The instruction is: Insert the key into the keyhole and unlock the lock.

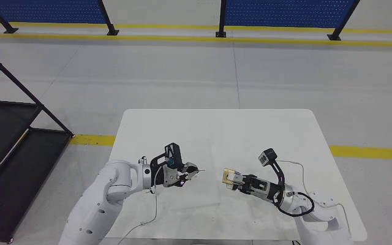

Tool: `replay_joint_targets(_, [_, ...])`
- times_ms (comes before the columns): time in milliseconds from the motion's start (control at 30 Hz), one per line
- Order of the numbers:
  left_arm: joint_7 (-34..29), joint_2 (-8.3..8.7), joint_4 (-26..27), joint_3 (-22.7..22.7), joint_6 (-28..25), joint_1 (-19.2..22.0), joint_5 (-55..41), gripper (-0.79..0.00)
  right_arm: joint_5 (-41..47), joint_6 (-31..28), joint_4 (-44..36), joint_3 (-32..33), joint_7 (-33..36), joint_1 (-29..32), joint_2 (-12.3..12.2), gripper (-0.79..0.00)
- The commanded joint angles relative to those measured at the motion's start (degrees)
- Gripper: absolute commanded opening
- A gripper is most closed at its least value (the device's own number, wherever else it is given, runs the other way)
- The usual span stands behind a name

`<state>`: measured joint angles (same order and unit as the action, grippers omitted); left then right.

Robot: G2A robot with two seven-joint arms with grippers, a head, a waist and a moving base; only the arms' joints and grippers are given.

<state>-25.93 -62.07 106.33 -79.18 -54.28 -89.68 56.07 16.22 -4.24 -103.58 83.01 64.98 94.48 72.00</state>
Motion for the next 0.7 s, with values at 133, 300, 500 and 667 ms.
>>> replay_joint_targets(133, [0.0,0.0,0.0,0.0,0.0,0.0,0.0,-0.785,0.0,0.0,0.0,0.0,0.0,0.0,0.0,-0.785])
replay_joint_targets(300, [4.9,0.33,3.3,0.0,-3.0,2.0,15.0,-0.785,0.0,0.0,0.0,0.0,0.0,0.0,0.0,-0.785])
replay_joint_targets(500, [21.4,1.71,9.6,5.1,2.2,2.3,54.8,-0.785,0.0,0.0,0.0,0.0,0.0,0.0,0.0,-0.785])
replay_joint_targets(667, [41.3,4.24,7.0,9.3,19.9,0.6,87.2,-0.785,0.0,0.0,0.0,0.0,0.0,0.0,0.0,-0.785])
